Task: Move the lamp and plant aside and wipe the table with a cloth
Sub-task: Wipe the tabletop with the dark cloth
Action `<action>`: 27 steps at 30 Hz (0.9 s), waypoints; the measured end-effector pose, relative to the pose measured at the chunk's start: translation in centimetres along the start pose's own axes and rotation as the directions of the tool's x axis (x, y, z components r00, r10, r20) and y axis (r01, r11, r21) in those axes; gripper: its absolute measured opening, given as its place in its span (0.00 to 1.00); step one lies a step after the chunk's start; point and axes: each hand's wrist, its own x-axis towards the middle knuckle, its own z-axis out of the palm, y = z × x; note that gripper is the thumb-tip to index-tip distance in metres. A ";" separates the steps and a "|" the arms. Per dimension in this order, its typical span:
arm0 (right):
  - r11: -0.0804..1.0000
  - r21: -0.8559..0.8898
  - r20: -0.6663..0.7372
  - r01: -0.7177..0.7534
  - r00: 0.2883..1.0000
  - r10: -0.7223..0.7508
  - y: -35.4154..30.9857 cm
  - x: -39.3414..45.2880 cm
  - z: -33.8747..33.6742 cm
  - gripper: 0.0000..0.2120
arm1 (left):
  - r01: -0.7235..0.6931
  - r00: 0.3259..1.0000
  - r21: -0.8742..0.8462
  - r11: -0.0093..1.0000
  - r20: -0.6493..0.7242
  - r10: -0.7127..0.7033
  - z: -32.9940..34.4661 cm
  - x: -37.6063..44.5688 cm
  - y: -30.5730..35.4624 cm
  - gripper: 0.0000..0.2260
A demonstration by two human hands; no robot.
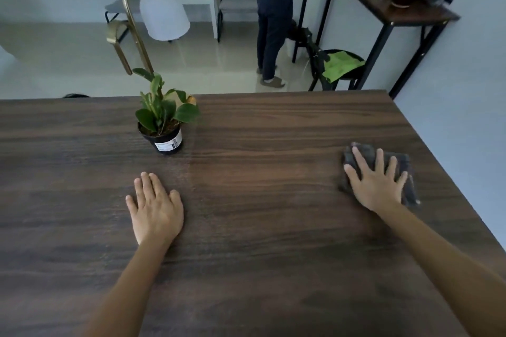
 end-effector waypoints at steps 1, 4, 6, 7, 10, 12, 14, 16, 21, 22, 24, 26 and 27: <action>1.000 0.017 0.018 -0.008 1.000 0.008 -2.8 1.5 -0.2 0.33 | -0.005 1.000 0.001 1.000 0.003 0.005 0.1 -0.4 0.3 0.28; 0.978 -0.016 0.059 0.209 0.976 -0.208 -11.7 -0.2 2.1 0.30 | -0.022 1.000 0.009 1.000 0.003 0.022 0.4 -1.6 1.3 0.29; 0.876 -0.030 0.030 0.481 0.876 -0.481 -14.9 -6.1 4.5 0.29 | -0.035 0.999 0.007 0.999 0.008 0.035 0.6 -2.5 1.8 0.29; 0.812 -0.025 0.001 0.583 0.812 -0.583 -15.0 -9.4 5.2 0.29 | -0.048 0.999 0.006 0.999 0.013 0.048 0.7 -3.2 2.1 0.29; 0.667 -0.050 -0.012 0.744 0.667 -0.745 -9.3 -15.1 5.7 0.26 | -0.099 0.995 0.005 0.995 0.015 0.099 0.9 -5.3 3.0 0.29; 0.710 -0.051 -0.046 0.703 0.708 -0.705 -3.2 -14.7 5.1 0.26 | -0.127 0.992 0.009 0.992 0.004 0.127 1.1 -6.4 3.4 0.29; 0.813 -0.106 -0.054 0.573 0.813 -0.580 2.0 -11.6 3.6 0.28 | -0.126 0.992 0.008 0.992 -0.005 0.126 1.4 -7.1 3.8 0.30; 0.909 -0.130 -0.017 0.397 0.915 -0.402 4.4 -6.5 2.0 0.30 | -0.108 0.994 0.010 0.994 -0.001 0.108 1.4 -7.3 4.2 0.30; 0.995 -0.032 0.057 0.097 0.994 -0.095 -4.2 4.1 0.0 0.32 | -0.088 0.996 0.027 0.996 0.011 0.088 1.3 -7.1 4.5 0.30; 0.989 -0.037 0.072 0.144 0.987 -0.141 -6.8 4.1 0.5 0.31 | -0.085 0.996 0.030 0.996 0.013 0.084 1.3 -7.1 4.4 0.30; 0.944 -0.041 0.100 0.326 0.942 -0.321 -10.5 1.2 2.2 0.30 | -0.087 0.996 0.043 0.995 0.018 0.086 1.3 -7.1 4.3 0.30; 0.836 -0.024 0.086 0.549 0.834 -0.545 -11.0 -4.2 3.7 0.30 | -0.088 0.996 0.044 0.995 0.017 0.087 1.5 -7.2 4.2 0.30; 0.775 -0.010 0.059 0.632 0.774 -0.630 -9.8 -7.1 4.0 0.29 | -0.091 0.996 0.043 0.995 0.015 0.090 1.5 -7.2 4.1 0.30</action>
